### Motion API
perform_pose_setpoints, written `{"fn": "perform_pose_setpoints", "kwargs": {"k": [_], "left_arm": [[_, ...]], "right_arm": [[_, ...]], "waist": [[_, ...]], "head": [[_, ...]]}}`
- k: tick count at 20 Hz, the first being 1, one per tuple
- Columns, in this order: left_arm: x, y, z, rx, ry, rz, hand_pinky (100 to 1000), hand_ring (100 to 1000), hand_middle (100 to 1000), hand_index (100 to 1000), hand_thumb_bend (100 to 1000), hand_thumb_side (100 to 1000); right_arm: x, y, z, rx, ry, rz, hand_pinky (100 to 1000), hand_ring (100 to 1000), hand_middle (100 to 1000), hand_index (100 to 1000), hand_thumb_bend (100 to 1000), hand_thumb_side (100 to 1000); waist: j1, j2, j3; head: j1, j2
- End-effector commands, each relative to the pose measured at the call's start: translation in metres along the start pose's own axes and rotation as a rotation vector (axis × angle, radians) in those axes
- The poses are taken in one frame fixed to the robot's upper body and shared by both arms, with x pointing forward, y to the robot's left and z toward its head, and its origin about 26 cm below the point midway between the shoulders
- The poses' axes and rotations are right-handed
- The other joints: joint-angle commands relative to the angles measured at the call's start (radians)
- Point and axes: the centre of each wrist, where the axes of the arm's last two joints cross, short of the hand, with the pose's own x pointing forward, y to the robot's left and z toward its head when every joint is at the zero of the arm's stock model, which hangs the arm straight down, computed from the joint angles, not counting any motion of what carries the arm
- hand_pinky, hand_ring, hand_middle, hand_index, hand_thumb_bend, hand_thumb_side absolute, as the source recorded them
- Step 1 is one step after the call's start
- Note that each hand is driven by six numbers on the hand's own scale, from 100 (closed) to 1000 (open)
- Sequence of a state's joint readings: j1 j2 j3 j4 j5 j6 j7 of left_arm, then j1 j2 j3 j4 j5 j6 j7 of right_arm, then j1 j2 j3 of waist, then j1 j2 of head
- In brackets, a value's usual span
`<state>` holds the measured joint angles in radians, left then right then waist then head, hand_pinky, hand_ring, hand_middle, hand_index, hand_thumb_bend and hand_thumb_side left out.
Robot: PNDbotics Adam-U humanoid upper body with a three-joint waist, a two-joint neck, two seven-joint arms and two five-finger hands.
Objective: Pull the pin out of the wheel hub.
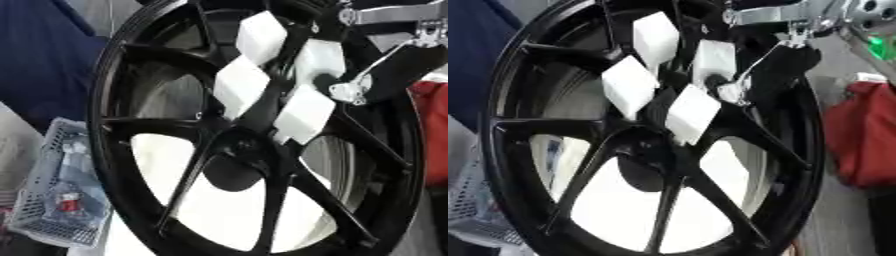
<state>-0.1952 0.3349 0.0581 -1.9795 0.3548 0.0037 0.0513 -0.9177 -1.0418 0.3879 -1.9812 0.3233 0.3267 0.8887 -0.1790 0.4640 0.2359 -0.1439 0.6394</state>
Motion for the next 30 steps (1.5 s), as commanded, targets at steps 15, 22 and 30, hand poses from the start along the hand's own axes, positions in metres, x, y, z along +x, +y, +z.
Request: {"fn": "perform_pose_setpoints", "kwargs": {"k": [15,22,30], "left_arm": [[0.0074,-0.0027,-0.0033,-0.022,-0.021,0.001,987,536,683,814,201,992],[0.0074,-0.0028,-0.0033,-0.023,-0.019,0.003,990,538,685,808,202,992],[0.0070,-0.0024,-0.0026,-0.019,-0.012,0.004,995,542,686,801,202,992]], "right_arm": [[-0.0043,-0.0036,0.0039,0.014,0.034,-0.048,716,546,546,790,128,100],[-0.0025,-0.0051,0.0066,-0.042,0.034,-0.078,660,471,478,710,100,100],[-0.0002,-0.0073,0.0110,-0.143,0.021,-0.103,590,390,415,634,100,100]], "waist": [[0.007,-0.019,0.006],[0.009,-0.025,0.004],[0.012,-0.032,-0.003]], "head": [[-0.001,-0.013],[0.000,-0.014],[-0.001,-0.012]]}}
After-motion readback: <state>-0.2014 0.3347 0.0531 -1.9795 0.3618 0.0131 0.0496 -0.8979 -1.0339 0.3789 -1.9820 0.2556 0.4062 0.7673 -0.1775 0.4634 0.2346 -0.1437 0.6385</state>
